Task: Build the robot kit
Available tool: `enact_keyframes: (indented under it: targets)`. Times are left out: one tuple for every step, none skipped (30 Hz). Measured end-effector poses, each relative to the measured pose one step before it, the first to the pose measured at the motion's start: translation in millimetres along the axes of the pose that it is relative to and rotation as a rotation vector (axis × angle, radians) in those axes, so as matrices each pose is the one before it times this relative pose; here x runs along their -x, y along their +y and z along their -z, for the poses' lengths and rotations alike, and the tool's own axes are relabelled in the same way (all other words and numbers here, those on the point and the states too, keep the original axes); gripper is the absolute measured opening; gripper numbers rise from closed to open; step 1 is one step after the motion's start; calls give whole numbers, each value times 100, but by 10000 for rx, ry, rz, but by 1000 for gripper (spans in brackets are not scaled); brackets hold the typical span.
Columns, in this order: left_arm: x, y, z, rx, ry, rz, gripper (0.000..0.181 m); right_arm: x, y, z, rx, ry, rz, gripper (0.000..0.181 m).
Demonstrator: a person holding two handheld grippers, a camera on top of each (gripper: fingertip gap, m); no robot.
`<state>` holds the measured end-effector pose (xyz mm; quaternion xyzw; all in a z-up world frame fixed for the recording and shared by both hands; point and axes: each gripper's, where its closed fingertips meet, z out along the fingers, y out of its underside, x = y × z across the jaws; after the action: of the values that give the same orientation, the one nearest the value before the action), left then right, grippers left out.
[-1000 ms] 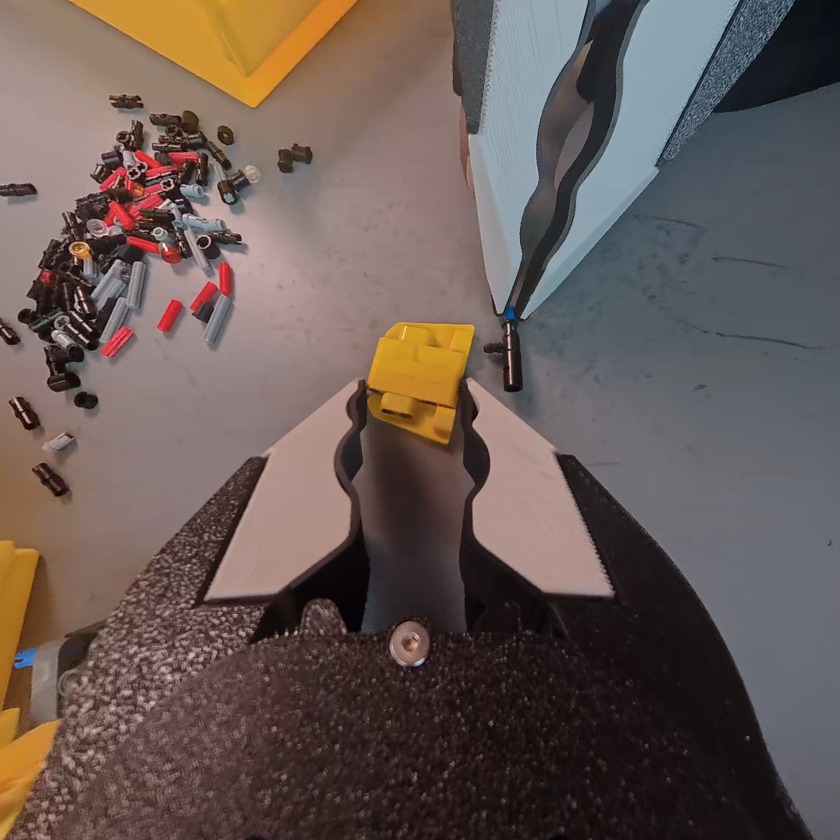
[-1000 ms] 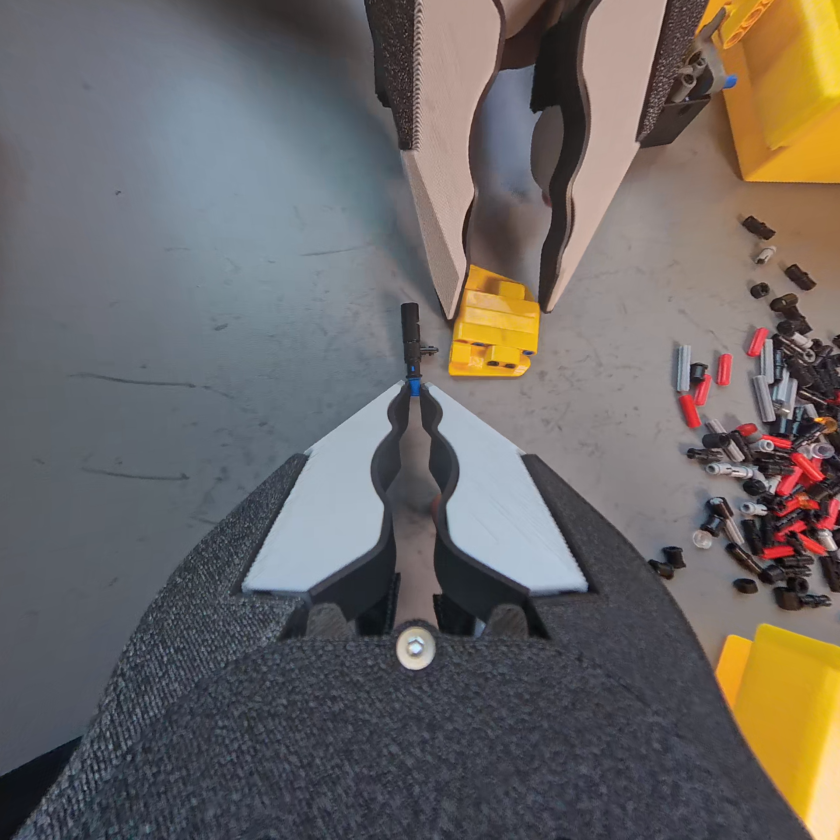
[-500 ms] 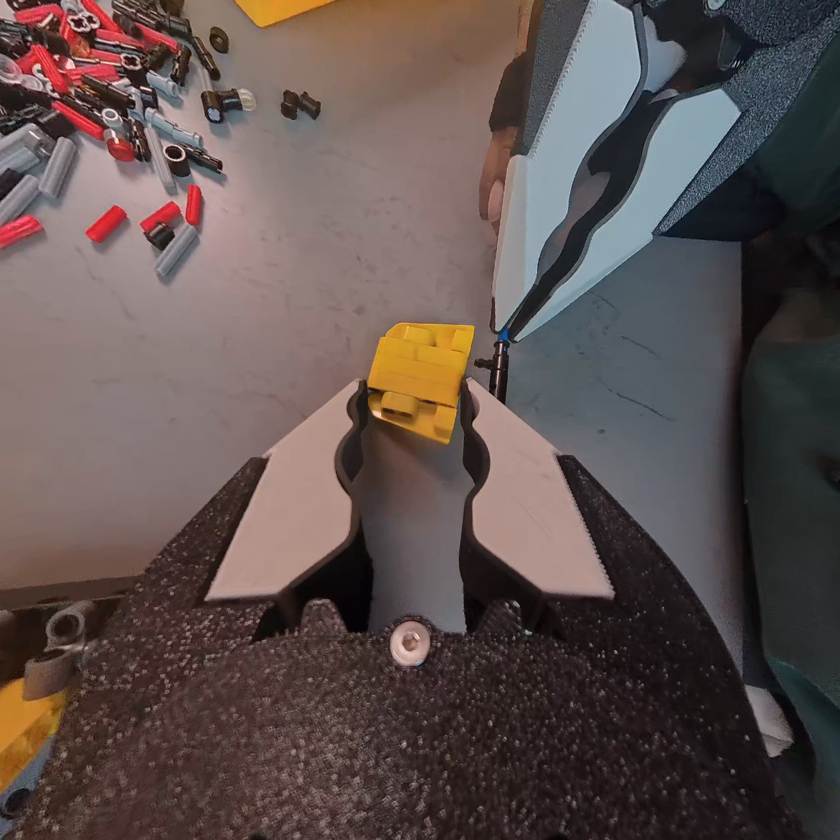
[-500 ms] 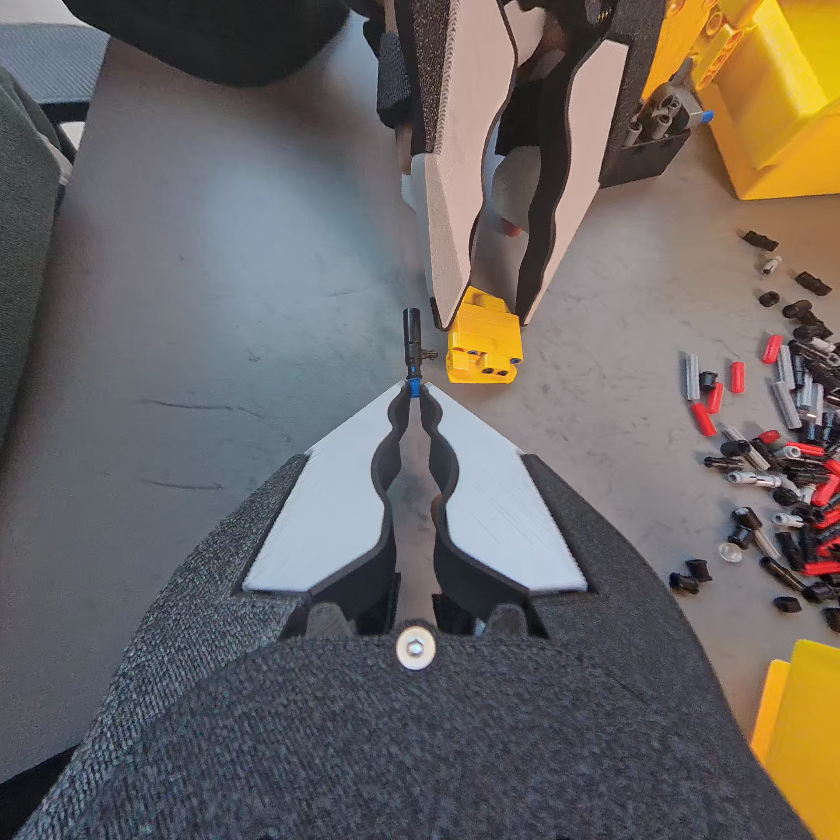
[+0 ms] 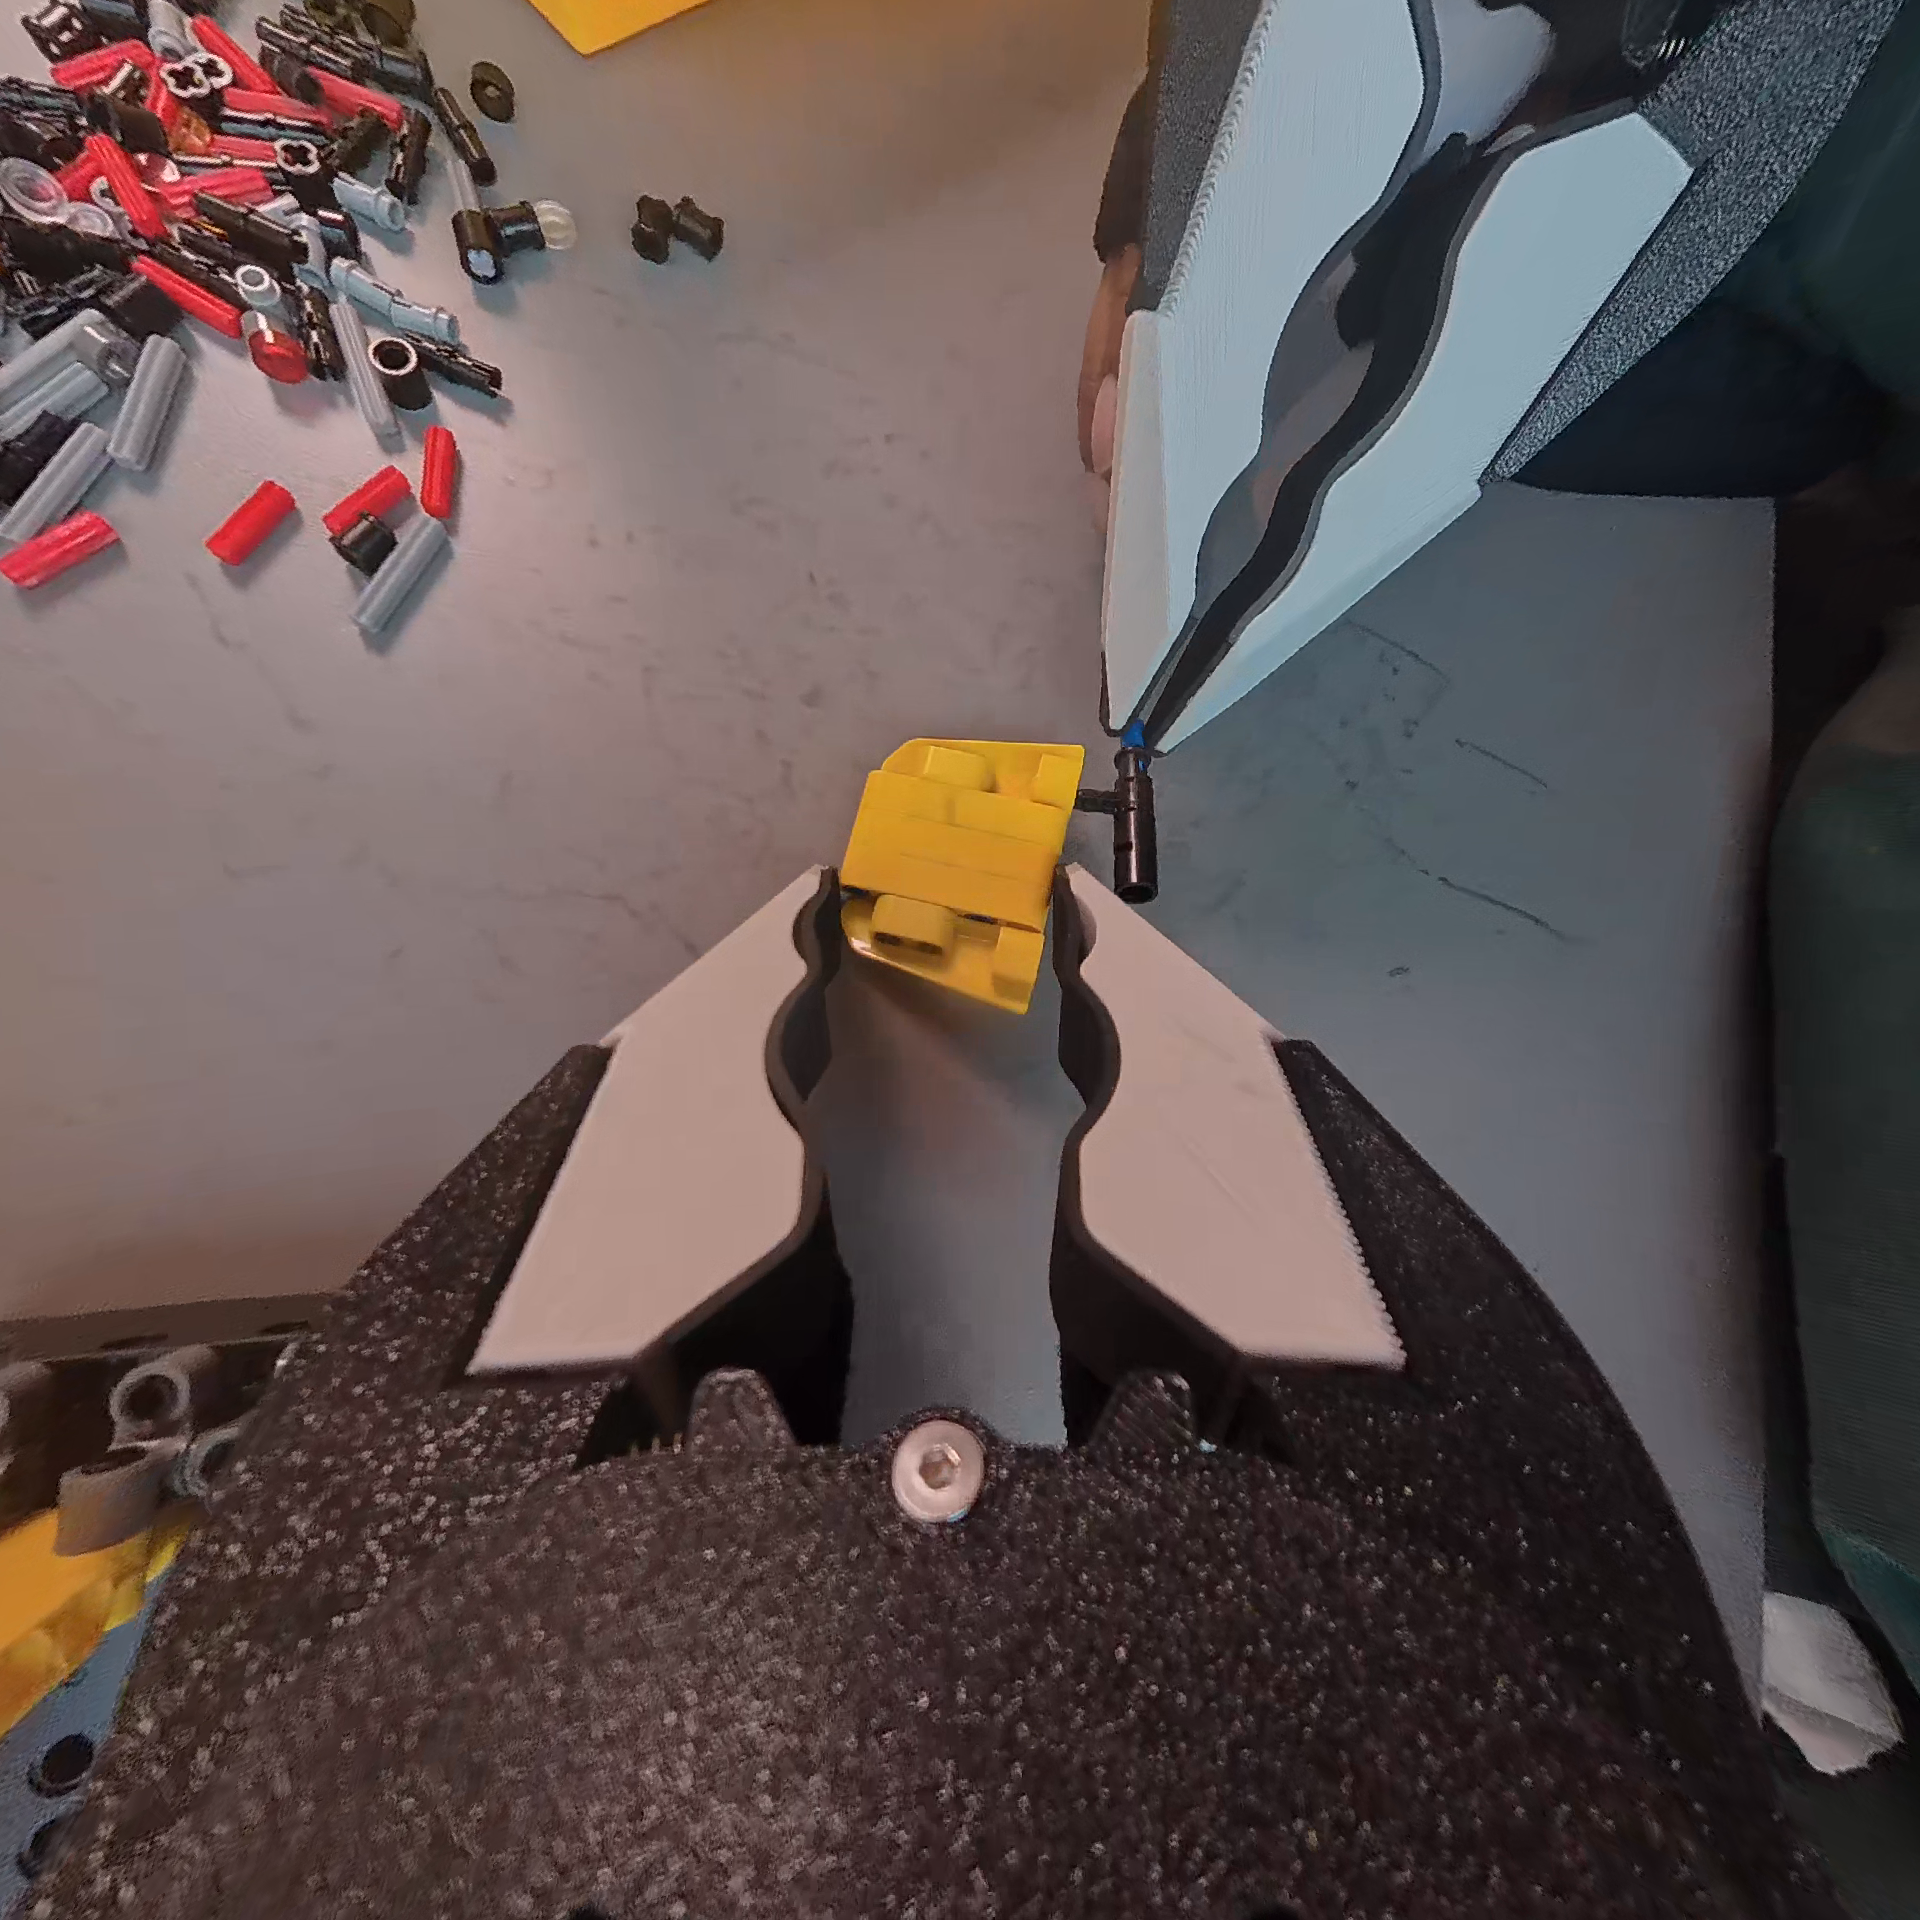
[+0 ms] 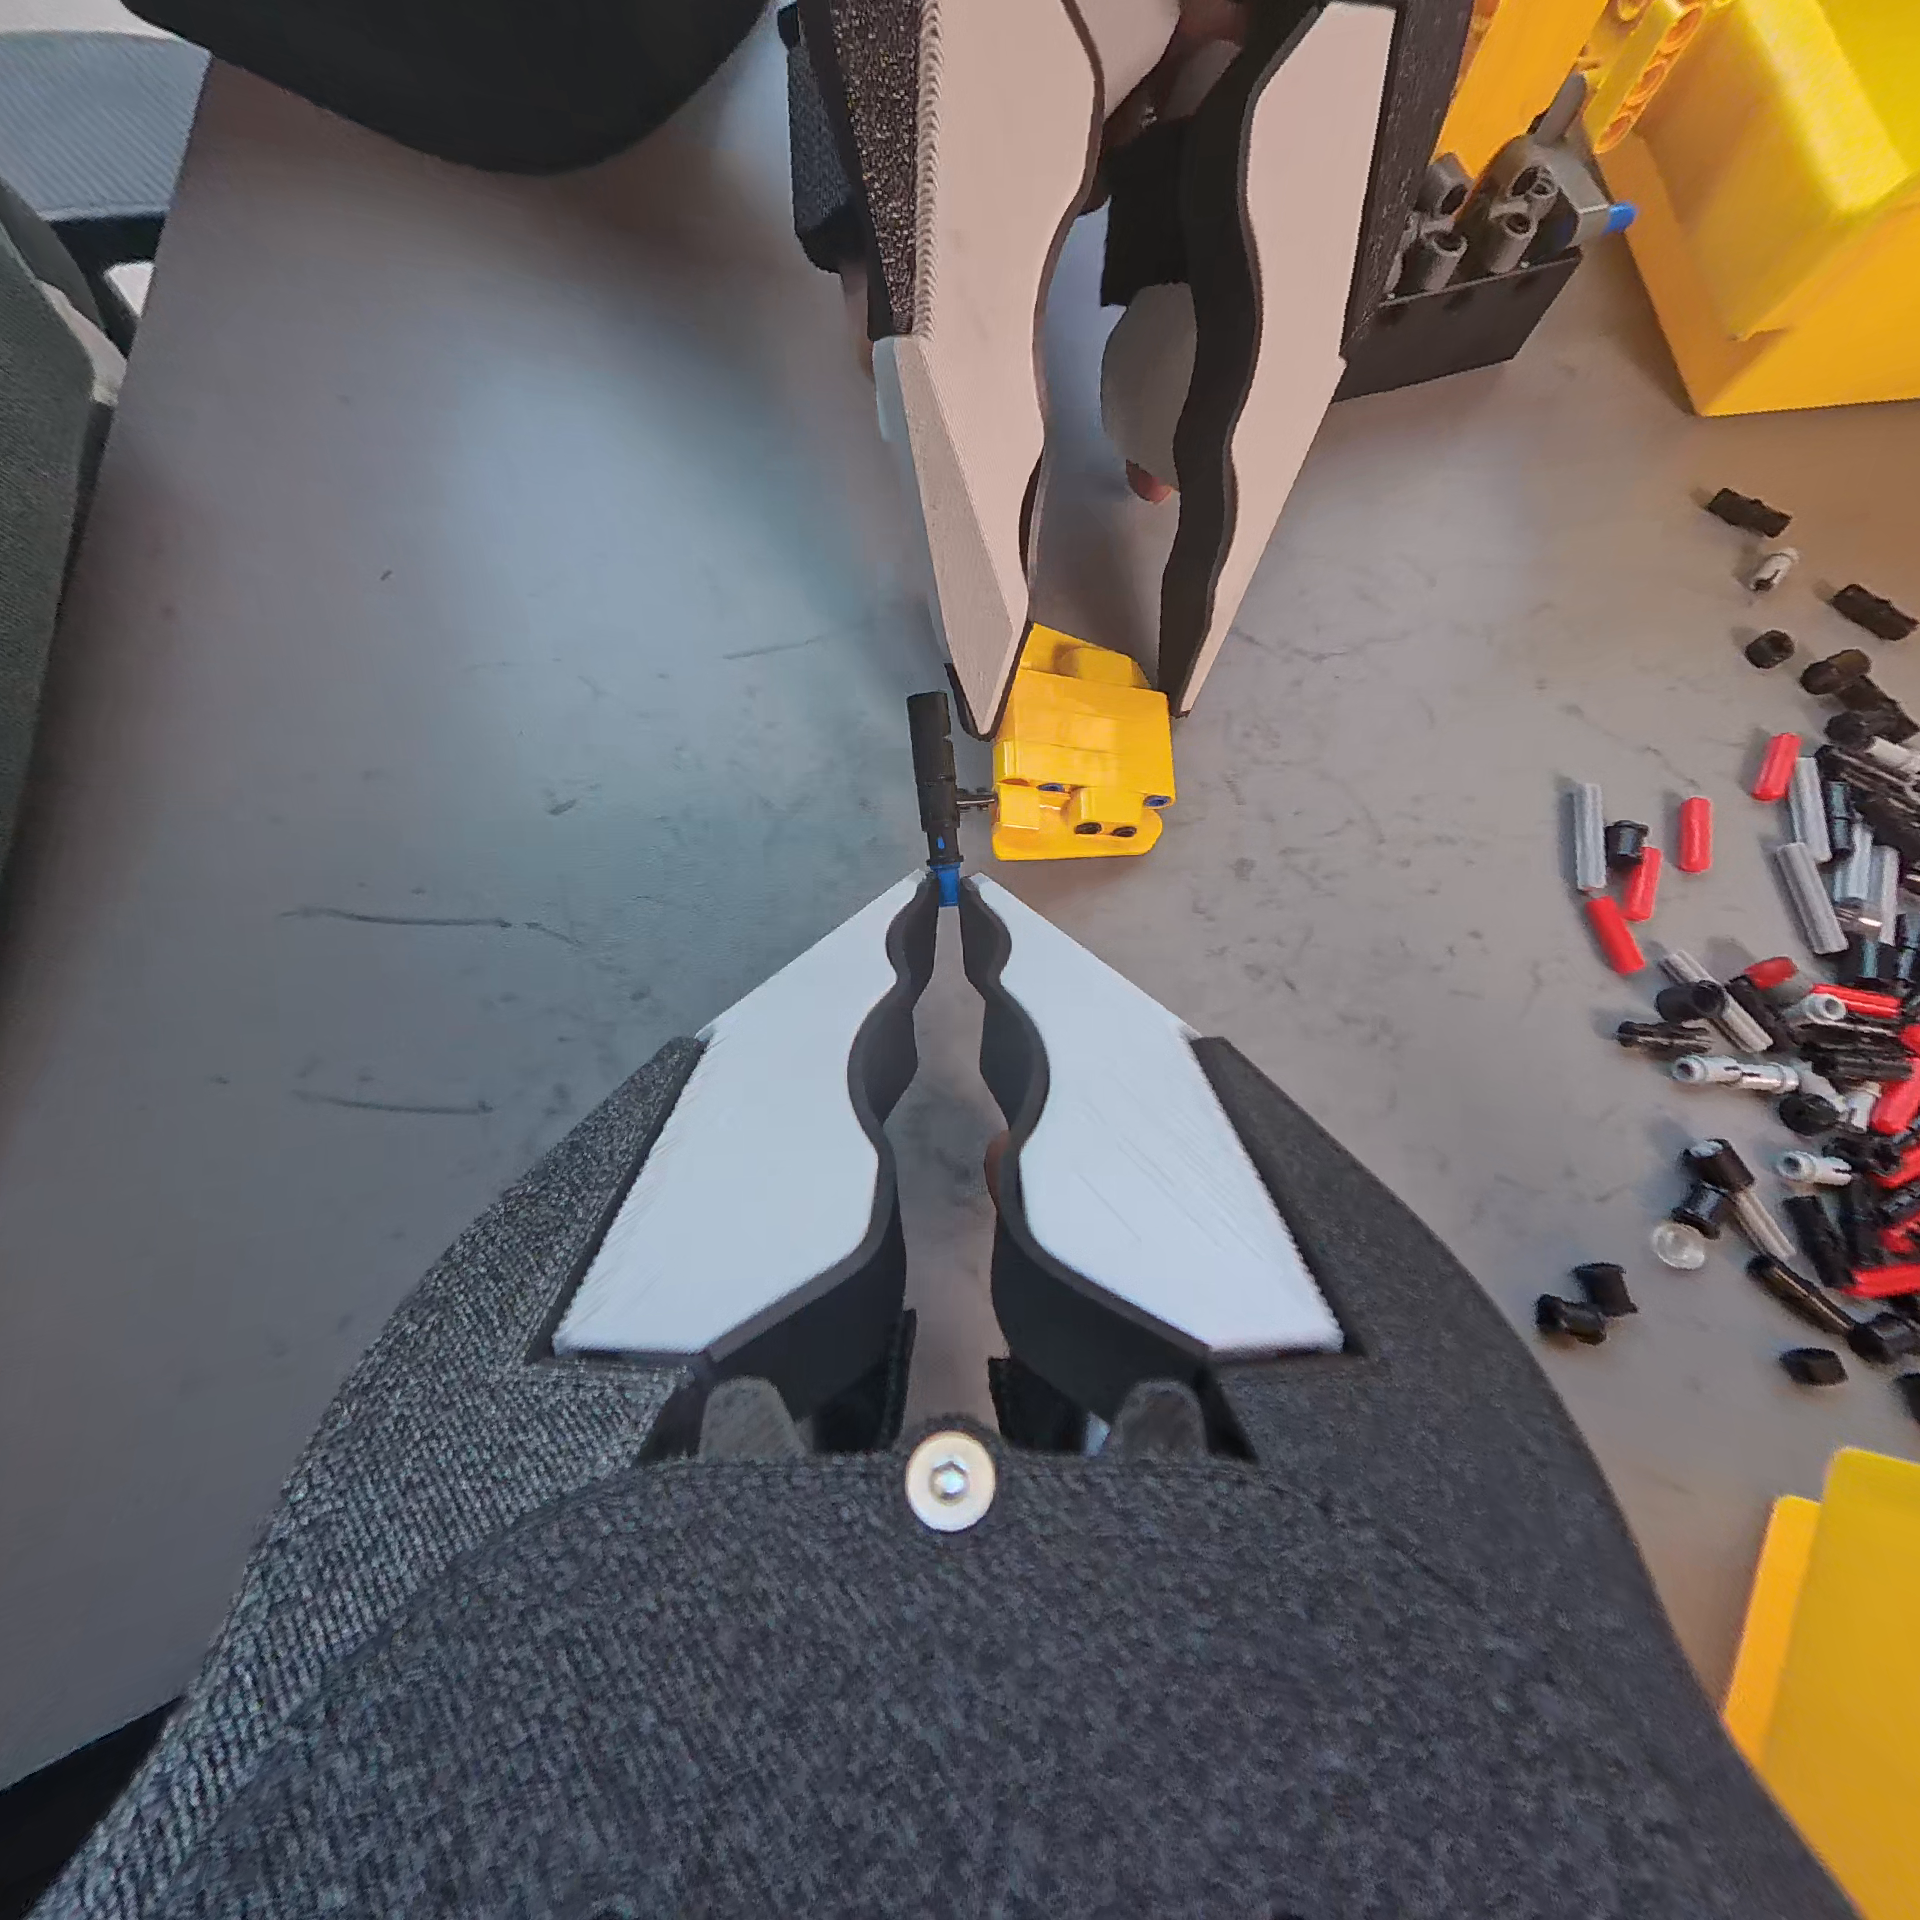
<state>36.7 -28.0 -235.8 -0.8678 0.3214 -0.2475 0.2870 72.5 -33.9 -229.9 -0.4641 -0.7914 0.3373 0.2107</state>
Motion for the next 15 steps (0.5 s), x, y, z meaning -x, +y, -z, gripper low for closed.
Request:
enact_keyframes:
  targets:
    - [-5, 67, -36, 55, -184, -157, 39, 10, 168, -144, 119, 35, 51, 3]
    - [-12, 78, -30, 53, -184, -165, 40, 25, 163, -142, 112, 21, 34, 3]
    - [-20, 83, -10, 55, -174, -156, 40, 24, 91, -126, 72, 20, 38, 4]
    - [-22, 102, 8, 59, -156, -157, 40, 26, -70, -23, 1, 30, 45, 3]
    - [-10, 94, 23, 52, -139, -151, 40, -12, 4, -39, 48, 46, 28, 4]
    - [7, 87, 19, 32, -119, -123, 40, -22, 48, -43, 84, 74, 50, 4]
    - [11, 72, 27, 18, -86, -96, 39, -4, 53, -47, 102, 69, 48, 4]
    - [-20, 74, 44, 7, -38, -68, 39, 22, 50, -38, 115, 66, 52, 4]
    - [-45, 50, 43, -11, 15, -30, 39, -6, 65, -49, 113, 72, 40, 4]
    - [-55, 25, 43, -35, 55, 4, 40, -23, 36, -31, 86, 74, 34, 4]
    - [-62, 7, 38, -47, 72, 19, 42, -19, 33, -29, 73, 55, 18, 4]
    - [-48, 15, 34, -45, 73, 18, 43, -1, -3, -14, 32, 32, 6, 4]
    - [-12, 20, 36, -37, 53, 19, 43, -42, 7, -1, 21, 43, 17, 4]
    - [2, 9, 36, -33, 36, 11, 44, -49, 7, 2, 14, 43, 21, 4]
    - [29, 0, 10, -34, 7, -17, 45, -52, 15, 7, 20, 45, 21, 4]
